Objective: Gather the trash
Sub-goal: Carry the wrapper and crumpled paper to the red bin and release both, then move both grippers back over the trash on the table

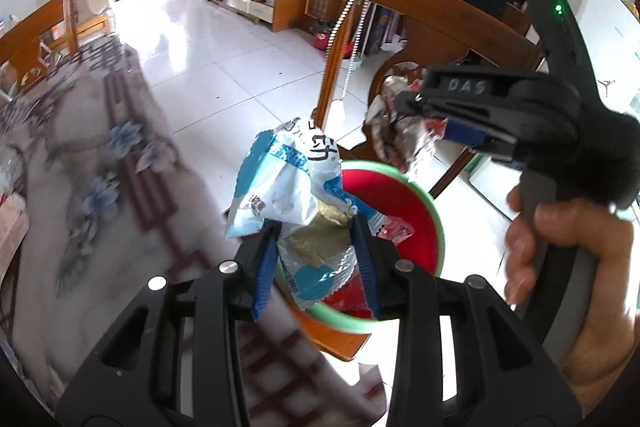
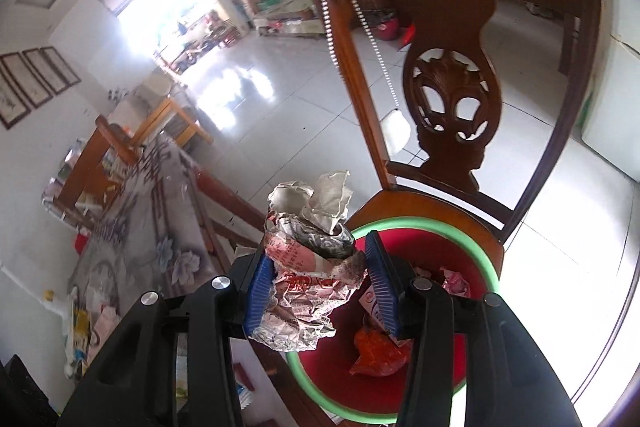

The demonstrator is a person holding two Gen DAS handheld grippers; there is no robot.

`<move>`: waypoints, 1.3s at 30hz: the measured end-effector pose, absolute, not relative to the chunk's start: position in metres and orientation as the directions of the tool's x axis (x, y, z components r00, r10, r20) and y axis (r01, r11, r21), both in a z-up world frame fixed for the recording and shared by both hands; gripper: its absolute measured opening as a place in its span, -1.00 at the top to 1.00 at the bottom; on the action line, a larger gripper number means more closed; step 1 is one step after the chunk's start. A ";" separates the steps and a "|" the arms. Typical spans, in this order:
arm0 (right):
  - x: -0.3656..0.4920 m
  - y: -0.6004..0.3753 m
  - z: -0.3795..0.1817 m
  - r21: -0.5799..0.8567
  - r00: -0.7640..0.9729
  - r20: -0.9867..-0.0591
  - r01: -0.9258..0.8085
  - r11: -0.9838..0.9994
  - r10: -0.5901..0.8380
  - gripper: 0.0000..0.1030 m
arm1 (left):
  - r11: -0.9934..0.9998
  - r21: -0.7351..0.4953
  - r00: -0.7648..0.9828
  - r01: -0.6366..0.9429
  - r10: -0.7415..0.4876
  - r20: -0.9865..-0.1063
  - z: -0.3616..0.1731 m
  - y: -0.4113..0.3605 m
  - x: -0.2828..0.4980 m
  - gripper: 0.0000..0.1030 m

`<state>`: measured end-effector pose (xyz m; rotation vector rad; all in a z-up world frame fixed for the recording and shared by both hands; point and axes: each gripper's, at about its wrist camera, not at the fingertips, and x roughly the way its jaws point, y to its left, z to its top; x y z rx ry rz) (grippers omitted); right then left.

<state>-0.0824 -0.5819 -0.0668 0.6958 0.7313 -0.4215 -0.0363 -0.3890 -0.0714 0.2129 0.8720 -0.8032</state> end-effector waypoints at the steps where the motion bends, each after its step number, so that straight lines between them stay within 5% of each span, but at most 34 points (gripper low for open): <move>1: -0.083 -0.583 -0.067 0.425 0.677 -0.727 0.576 0.698 -0.116 0.13 | 0.691 -0.151 0.373 0.707 -0.545 -0.751 -0.070 -0.392 -0.036 0.33; 10: -0.094 -0.598 -0.071 0.412 0.657 -0.737 0.624 0.664 -0.160 0.07 | 0.669 -0.143 0.358 0.729 -0.551 -0.754 -0.069 -0.419 -0.035 0.31; 14: -0.095 -0.600 -0.072 0.410 0.652 -0.739 0.637 0.653 -0.171 0.02 | 0.660 -0.141 0.349 0.738 -0.551 -0.758 -0.072 -0.429 -0.037 -0.21; 18: -0.095 -0.601 -0.072 0.388 0.637 -0.745 0.656 0.647 -0.198 -0.21 | 0.653 -0.152 0.348 0.742 -0.568 -0.746 -0.072 -0.432 -0.041 -0.38; 30: -0.083 -0.591 -0.070 0.365 0.631 -0.749 0.647 0.669 -0.203 -0.34 | 0.701 -0.163 0.387 0.695 -0.555 -0.736 -0.070 -0.404 -0.029 -0.56; 39: -0.062 -0.562 -0.064 0.348 0.638 -0.750 0.603 0.718 -0.173 -0.44 | 0.824 -0.118 0.486 0.554 -0.436 -0.757 -0.088 -0.287 -0.022 -0.60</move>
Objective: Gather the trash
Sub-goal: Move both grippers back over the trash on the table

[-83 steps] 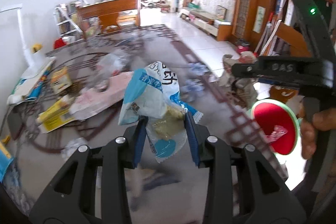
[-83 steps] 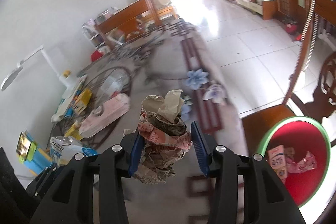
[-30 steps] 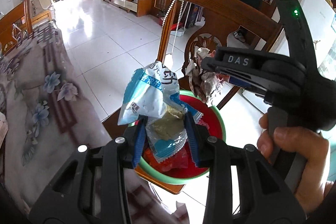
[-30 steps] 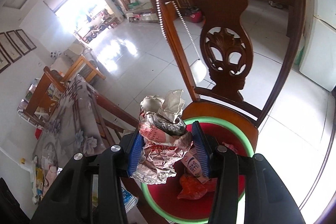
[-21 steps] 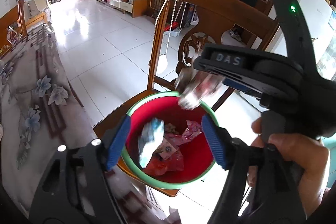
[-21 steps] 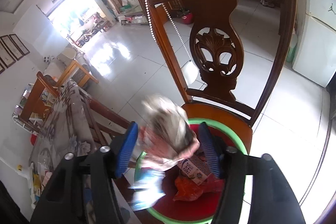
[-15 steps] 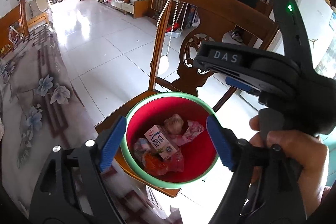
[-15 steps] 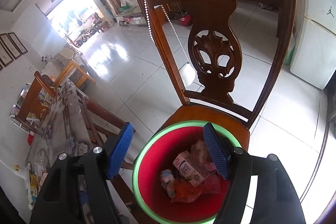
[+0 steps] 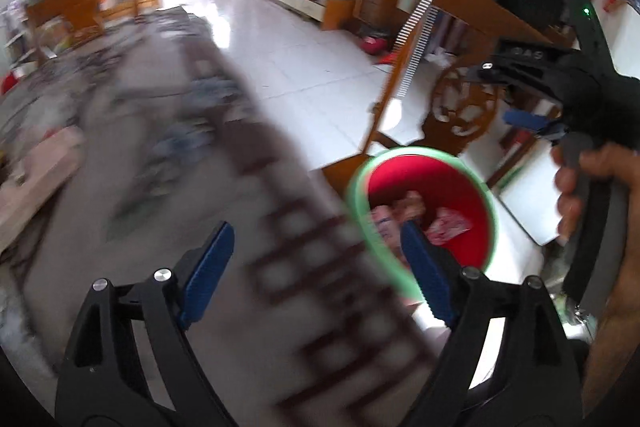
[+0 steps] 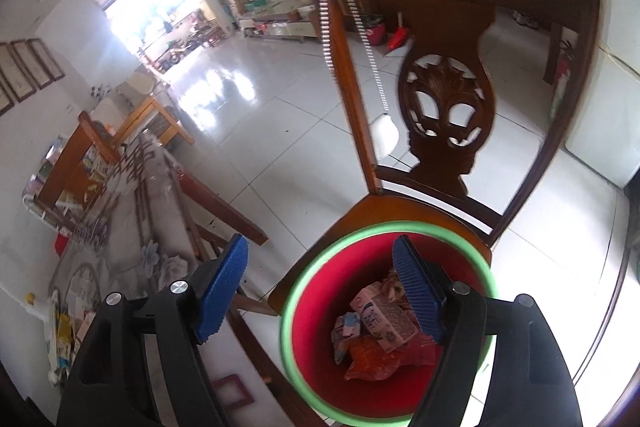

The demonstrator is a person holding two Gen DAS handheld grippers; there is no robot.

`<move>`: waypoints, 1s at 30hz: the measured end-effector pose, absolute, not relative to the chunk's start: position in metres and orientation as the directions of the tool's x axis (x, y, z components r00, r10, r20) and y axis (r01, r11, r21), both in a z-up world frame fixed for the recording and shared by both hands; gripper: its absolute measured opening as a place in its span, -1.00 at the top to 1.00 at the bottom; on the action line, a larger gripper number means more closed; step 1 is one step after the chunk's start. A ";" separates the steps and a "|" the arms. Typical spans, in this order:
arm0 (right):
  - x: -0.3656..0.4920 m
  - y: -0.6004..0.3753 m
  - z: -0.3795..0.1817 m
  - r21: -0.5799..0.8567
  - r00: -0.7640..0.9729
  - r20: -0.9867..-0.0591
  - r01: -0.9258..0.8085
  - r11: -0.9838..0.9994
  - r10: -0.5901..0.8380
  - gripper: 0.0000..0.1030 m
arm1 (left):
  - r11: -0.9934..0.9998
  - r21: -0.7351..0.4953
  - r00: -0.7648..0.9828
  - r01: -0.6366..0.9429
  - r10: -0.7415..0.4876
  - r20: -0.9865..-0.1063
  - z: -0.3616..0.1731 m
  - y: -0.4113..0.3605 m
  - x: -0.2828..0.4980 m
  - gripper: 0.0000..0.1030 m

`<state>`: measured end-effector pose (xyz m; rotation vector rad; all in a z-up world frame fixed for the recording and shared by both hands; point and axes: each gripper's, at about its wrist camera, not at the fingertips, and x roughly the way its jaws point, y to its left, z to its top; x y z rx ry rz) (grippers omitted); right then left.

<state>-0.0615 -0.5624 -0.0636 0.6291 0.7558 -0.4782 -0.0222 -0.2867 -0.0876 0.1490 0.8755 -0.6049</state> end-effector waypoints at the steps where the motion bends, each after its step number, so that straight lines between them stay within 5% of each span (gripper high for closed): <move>1: -0.057 -0.556 -0.062 0.344 0.641 -0.749 0.592 0.729 -0.168 -0.46 | 0.832 -0.111 0.499 0.543 -0.426 -0.754 -0.085 -0.274 -0.021 -0.61; 8: -0.021 -0.500 -0.055 0.349 0.665 -0.743 0.481 0.805 -0.075 -0.48 | 0.908 -0.037 0.594 0.418 -0.304 -0.745 -0.055 -0.161 0.010 -0.69; 17: 0.022 -0.420 -0.056 0.459 0.657 -0.734 0.298 0.837 0.169 -0.54 | 0.930 0.290 0.643 0.225 0.082 -0.761 -0.053 -0.036 0.079 -0.73; 23: 0.050 -0.354 -0.071 0.540 0.584 -0.732 0.184 0.821 0.351 -0.55 | 0.906 0.337 0.603 0.258 0.122 -0.788 -0.088 -0.008 0.103 -0.73; 30: 0.062 -0.316 -0.077 0.528 0.541 -0.750 0.140 0.838 0.382 -0.55 | 0.904 0.325 0.490 0.279 0.157 -0.858 -0.122 0.020 0.124 -0.73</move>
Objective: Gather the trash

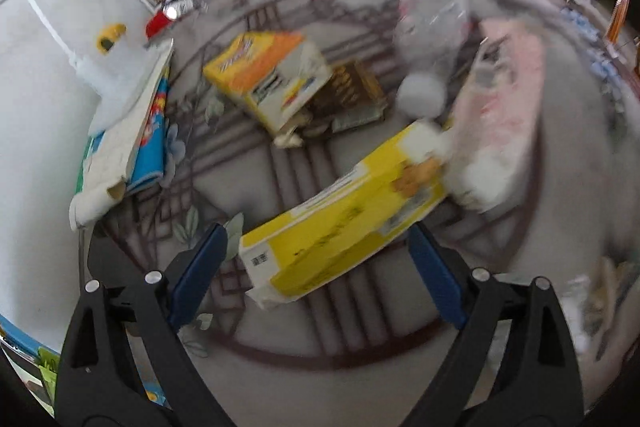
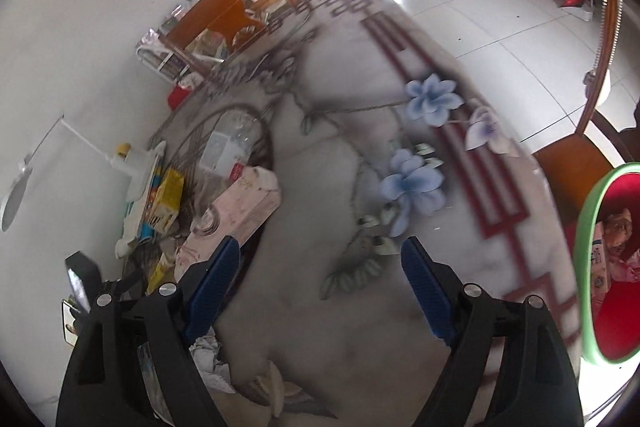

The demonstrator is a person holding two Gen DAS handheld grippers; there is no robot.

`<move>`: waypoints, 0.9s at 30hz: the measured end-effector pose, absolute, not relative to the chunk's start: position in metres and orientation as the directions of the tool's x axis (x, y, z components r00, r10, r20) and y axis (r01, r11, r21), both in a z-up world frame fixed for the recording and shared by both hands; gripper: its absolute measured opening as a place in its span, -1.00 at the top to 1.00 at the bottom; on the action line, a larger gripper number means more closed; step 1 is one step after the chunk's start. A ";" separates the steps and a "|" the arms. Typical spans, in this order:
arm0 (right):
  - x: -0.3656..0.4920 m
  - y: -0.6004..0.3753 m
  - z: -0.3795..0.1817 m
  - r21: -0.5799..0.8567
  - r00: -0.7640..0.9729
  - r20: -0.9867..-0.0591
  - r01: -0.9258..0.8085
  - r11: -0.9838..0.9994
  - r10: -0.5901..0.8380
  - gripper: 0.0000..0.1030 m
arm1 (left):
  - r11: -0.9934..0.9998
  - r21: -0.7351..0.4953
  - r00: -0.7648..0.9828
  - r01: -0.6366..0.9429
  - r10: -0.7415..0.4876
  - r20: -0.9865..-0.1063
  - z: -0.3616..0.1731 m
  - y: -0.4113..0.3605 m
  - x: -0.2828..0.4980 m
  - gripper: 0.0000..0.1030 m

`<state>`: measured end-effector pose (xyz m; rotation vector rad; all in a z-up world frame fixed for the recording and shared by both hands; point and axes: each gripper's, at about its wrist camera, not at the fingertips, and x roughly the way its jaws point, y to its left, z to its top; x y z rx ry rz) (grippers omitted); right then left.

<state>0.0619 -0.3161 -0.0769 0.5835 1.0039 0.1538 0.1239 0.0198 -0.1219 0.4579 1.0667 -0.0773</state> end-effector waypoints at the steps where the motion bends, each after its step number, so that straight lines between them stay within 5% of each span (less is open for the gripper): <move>1: 0.062 -0.314 -0.078 0.524 0.535 -0.753 0.136 0.841 0.383 -0.55 | 0.903 0.327 0.479 0.279 0.164 -0.862 -0.125 0.022 0.126 -0.73; 9: 0.063 -0.310 -0.083 0.502 0.518 -0.772 0.142 0.853 0.368 -0.56 | 0.890 0.356 0.487 0.284 0.186 -0.853 -0.137 0.020 0.127 -0.73; 13: 0.062 -0.309 -0.082 0.501 0.513 -0.773 0.133 0.855 0.374 -0.56 | 0.889 0.366 0.498 0.276 0.194 -0.845 -0.136 0.017 0.127 -0.14; 18: 0.060 -0.314 -0.080 0.513 0.519 -0.766 0.140 0.847 0.379 -0.56 | 0.890 0.370 0.494 0.265 0.204 -0.845 -0.133 0.017 0.125 0.04; 20: 0.059 -0.316 -0.081 0.518 0.519 -0.765 0.145 0.843 0.381 -0.56 | 0.900 0.364 0.500 0.238 0.208 -0.841 -0.127 0.021 0.124 0.48; 22: 0.059 -0.319 -0.082 0.520 0.518 -0.766 0.150 0.841 0.381 -0.56 | 0.934 0.295 0.474 0.203 0.170 -0.864 -0.120 0.030 0.124 0.63; 27: 0.058 -0.320 -0.082 0.527 0.512 -0.766 0.154 0.836 0.388 -0.56 | 0.964 0.204 0.446 0.172 0.108 -0.888 -0.113 0.038 0.118 0.63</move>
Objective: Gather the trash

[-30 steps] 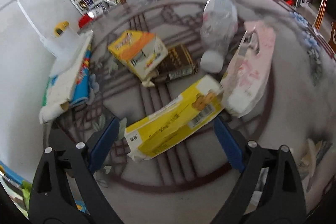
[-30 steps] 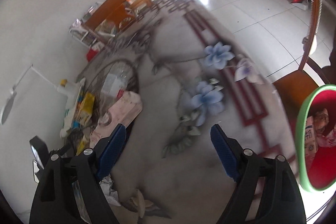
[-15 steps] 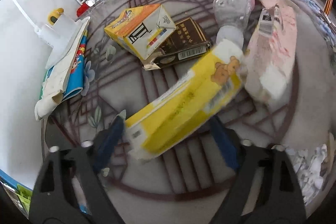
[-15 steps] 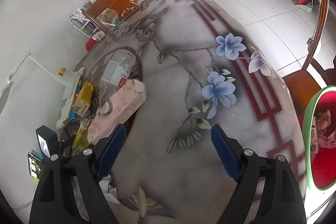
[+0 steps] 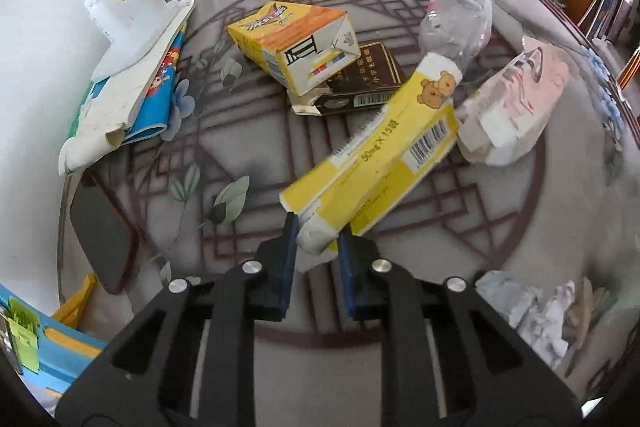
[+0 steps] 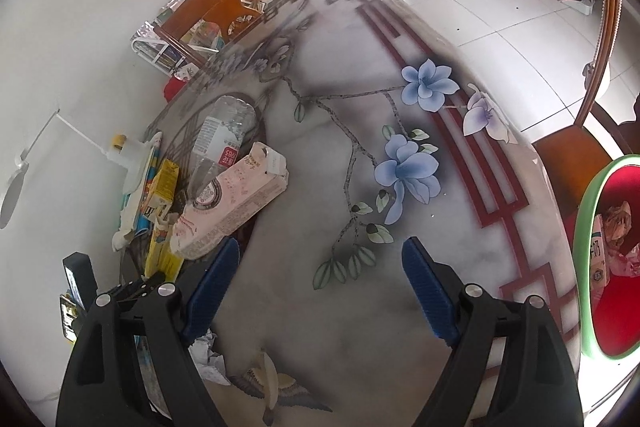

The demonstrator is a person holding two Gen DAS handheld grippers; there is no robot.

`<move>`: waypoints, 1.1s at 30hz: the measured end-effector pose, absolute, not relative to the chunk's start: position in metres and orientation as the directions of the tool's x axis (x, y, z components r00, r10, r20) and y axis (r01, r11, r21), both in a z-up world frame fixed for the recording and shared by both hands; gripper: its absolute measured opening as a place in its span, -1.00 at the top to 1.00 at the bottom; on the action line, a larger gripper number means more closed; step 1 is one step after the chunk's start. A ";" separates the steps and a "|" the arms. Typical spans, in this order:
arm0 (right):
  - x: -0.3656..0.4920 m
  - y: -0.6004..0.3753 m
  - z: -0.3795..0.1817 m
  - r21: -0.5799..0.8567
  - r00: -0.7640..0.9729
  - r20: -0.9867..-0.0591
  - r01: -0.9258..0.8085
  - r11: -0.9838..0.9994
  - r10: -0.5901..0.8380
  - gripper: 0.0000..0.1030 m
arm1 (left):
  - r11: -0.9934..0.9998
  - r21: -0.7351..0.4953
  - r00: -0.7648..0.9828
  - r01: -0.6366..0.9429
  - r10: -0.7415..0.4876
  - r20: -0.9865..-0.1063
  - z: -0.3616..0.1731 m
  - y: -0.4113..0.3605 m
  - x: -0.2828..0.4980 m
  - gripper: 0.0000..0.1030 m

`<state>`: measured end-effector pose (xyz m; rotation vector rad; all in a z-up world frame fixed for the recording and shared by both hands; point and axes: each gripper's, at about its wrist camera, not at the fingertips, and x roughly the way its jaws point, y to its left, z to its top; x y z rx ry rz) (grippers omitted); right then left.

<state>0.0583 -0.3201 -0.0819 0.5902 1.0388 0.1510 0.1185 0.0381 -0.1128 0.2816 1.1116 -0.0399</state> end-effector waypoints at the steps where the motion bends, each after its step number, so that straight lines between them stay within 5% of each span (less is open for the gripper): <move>1: 0.058 -0.320 -0.082 0.528 0.513 -0.765 0.152 0.836 0.390 -0.56 | 0.963 0.203 0.447 0.176 0.106 -0.888 -0.113 0.037 0.118 0.63; 13: 0.059 -0.319 -0.084 0.526 0.497 -0.773 0.154 0.837 0.394 -0.57 | 0.975 0.028 0.386 0.219 -0.060 -0.920 -0.105 0.033 0.107 0.61; 15: 0.060 -0.318 -0.084 0.522 0.493 -0.776 0.151 0.839 0.394 -0.57 | 0.976 0.027 0.391 0.216 -0.061 -0.918 -0.104 0.030 0.106 0.26; 17: 0.060 -0.316 -0.085 0.519 0.489 -0.779 0.149 0.842 0.393 -0.57 | 0.977 0.022 0.401 0.214 -0.067 -0.914 -0.103 0.028 0.106 -0.29; 23: 0.061 -0.313 -0.088 0.514 0.479 -0.784 0.145 0.845 0.395 -0.57 | 0.982 -0.020 0.418 0.188 -0.098 -0.903 -0.102 0.026 0.121 -0.48; 31: 0.064 -0.302 -0.093 0.500 0.459 -0.796 0.133 0.856 0.394 -0.57 | 0.977 0.035 0.438 0.210 -0.062 -0.897 -0.118 0.011 0.135 -0.43; 33: 0.064 -0.301 -0.092 0.511 0.462 -0.788 0.122 0.851 0.407 -0.57 | 0.974 0.028 0.446 0.226 -0.078 -0.892 -0.117 0.010 0.132 0.10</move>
